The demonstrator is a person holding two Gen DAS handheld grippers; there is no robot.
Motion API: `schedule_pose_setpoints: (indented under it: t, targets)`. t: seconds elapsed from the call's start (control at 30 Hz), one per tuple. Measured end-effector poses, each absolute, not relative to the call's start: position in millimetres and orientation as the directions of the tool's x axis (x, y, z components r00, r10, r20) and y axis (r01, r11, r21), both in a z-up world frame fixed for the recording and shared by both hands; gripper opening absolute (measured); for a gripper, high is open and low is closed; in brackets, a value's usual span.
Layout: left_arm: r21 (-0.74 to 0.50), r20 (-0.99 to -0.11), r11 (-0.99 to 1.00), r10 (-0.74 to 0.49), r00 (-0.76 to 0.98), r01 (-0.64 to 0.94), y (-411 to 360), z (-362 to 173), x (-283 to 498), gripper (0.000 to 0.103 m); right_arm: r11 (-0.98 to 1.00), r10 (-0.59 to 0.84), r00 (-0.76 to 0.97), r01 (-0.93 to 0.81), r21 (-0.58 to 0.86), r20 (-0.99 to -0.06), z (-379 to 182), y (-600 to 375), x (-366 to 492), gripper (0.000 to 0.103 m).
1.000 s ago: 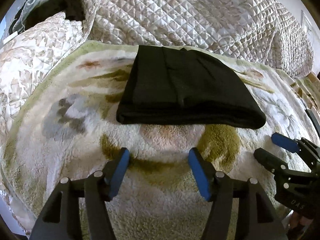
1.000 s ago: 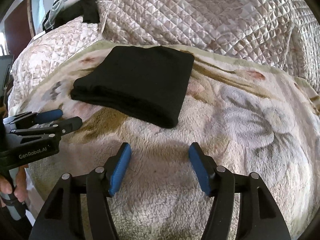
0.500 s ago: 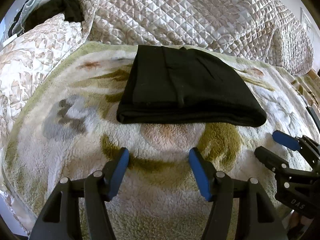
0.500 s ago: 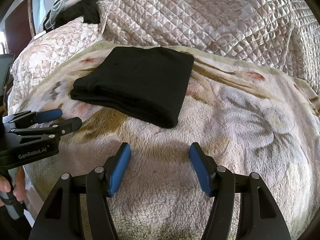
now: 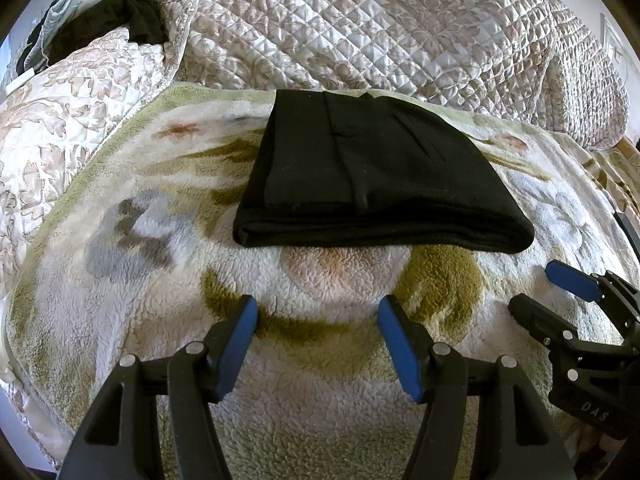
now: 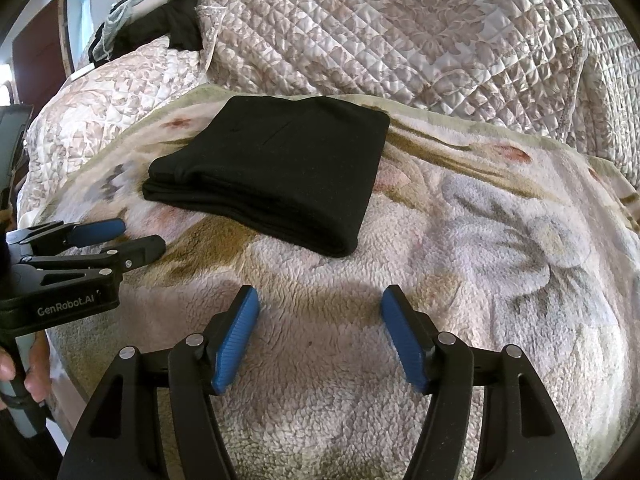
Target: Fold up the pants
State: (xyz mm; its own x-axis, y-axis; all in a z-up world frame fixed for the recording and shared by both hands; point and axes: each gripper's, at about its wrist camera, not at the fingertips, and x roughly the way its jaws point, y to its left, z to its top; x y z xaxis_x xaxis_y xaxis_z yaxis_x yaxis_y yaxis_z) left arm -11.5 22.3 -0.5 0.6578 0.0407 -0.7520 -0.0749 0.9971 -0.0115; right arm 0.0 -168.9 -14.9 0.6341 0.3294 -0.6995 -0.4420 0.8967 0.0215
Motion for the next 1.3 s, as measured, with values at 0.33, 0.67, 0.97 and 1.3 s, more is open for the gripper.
schedule_pose_setpoints:
  t: [0.33, 0.67, 0.97, 1.3]
  targets:
    - [-0.011, -0.752, 0.997, 0.042, 0.657, -0.076, 21.9, -0.4, -11.3, 0.066, 0.894, 0.341, 0.631, -0.447, 0.033, -0.696, -15.0, -167.3, 0.1, 0.068]
    - [-0.012, -0.753, 0.997, 0.041, 0.657, -0.075, 22.5, -0.8, -10.9, 0.067, 0.894, 0.341, 0.632, -0.446, 0.034, -0.696, -15.0, -167.1, -0.1, 0.068]
    - [-0.01, -0.757, 0.997, 0.046, 0.652, -0.082, 23.9, -2.0, -10.2, 0.067, 0.895, 0.34, 0.633, -0.445, 0.033, -0.695, -14.9, -167.2, -0.3, 0.068]
    - [-0.006, -0.759, 0.997, 0.048, 0.649, -0.081, 22.9, -0.8, -10.5, 0.067, 0.895, 0.341, 0.633, -0.444, 0.034, -0.695, -15.1, -167.3, -0.4, 0.069]
